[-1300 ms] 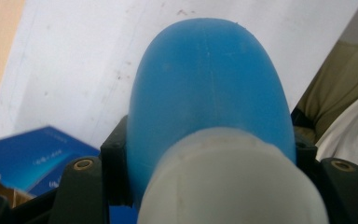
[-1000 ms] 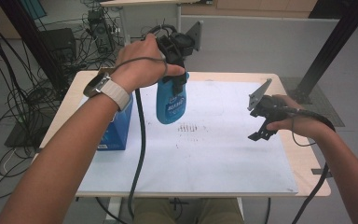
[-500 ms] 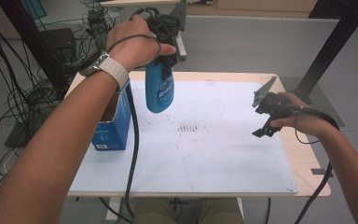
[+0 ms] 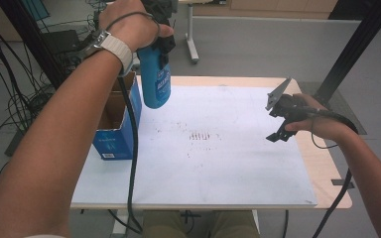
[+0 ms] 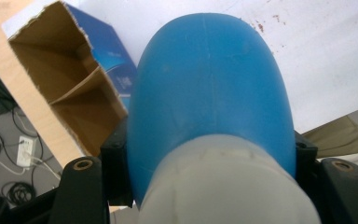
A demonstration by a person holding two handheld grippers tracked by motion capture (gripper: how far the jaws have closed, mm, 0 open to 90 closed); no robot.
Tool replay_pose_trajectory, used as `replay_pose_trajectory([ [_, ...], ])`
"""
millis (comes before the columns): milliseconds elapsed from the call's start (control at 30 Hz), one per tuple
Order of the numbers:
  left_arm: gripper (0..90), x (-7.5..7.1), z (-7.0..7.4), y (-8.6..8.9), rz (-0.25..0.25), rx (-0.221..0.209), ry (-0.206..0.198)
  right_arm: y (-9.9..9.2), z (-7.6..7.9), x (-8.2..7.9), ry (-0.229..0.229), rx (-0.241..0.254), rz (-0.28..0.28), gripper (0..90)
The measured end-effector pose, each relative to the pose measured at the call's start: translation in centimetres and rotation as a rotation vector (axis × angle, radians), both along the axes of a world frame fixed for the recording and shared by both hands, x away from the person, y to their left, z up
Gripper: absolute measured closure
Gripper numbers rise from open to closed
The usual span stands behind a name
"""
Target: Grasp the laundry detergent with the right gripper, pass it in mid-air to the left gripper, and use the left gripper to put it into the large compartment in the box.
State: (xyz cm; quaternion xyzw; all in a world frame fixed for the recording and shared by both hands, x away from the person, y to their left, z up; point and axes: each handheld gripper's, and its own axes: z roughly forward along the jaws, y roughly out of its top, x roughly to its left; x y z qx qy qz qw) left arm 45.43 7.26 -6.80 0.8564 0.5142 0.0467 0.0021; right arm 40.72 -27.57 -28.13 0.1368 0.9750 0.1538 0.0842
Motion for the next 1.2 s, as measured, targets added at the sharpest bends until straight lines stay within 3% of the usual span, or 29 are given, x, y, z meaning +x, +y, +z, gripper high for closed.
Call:
replay_pose_trajectory([
  [200, 38.1, 0.2, 0.4, 0.9, 0.043, -0.013, -0.010, -0.1, -0.1, 0.2, 0.001, -0.006, -0.002, 10.0],
  [300, 38.0, 0.3, 0.9, 1.5, 0.052, 0.000, 0.005, -0.2, 0.0, 0.2, 0.003, -0.005, -0.001, 10.1],
  [767, 38.0, 0.4, 3.1, 5.1, 0.178, 0.014, -0.019, -0.4, 0.1, 0.3, 0.026, -0.030, 0.016, 10.2],
  [1200, 38.0, 0.3, 3.1, 7.9, 0.257, 0.013, -0.030, -0.1, 0.2, 0.5, 0.024, -0.033, 0.021, 10.2],
])
